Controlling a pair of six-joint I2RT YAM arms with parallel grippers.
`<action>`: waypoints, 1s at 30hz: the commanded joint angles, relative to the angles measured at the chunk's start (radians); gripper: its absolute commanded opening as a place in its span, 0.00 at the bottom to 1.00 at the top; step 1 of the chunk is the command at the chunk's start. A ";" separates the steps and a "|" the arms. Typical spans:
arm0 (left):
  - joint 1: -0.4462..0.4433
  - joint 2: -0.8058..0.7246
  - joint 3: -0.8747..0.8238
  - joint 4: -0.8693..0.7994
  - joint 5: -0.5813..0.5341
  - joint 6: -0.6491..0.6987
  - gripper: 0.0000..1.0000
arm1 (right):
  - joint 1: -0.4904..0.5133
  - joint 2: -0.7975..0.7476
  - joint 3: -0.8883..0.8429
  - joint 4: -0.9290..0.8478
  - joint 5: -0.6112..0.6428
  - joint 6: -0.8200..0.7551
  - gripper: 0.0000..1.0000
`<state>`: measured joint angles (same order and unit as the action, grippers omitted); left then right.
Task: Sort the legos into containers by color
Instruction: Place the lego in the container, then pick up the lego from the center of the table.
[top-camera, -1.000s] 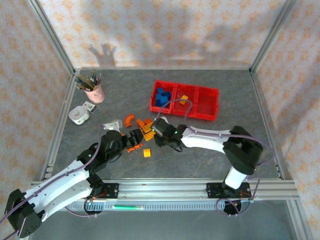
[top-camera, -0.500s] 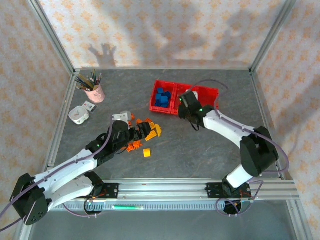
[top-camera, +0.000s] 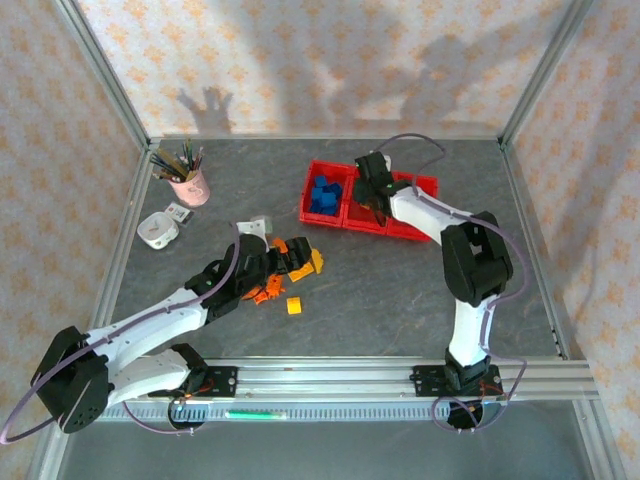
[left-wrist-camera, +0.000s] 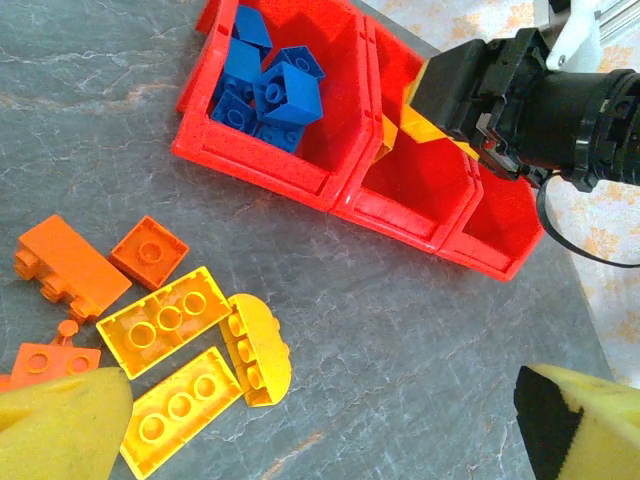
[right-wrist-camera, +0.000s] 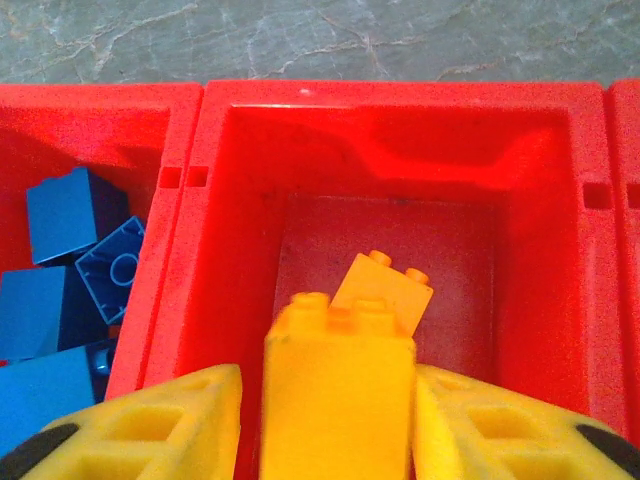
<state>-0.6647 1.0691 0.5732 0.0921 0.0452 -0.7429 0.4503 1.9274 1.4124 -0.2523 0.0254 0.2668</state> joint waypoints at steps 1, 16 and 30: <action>0.011 -0.005 0.017 0.050 0.007 -0.003 0.99 | 0.002 -0.029 0.016 0.002 0.000 -0.009 0.50; 0.025 -0.129 -0.045 -0.031 -0.001 -0.021 0.99 | 0.154 -0.314 -0.270 0.016 -0.057 0.026 0.60; 0.037 -0.292 -0.141 -0.140 -0.056 -0.061 0.99 | 0.393 -0.237 -0.330 -0.005 -0.012 0.112 0.68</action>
<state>-0.6384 0.7967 0.4553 -0.0132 0.0162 -0.7815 0.8505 1.6466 1.0855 -0.2527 -0.0109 0.3374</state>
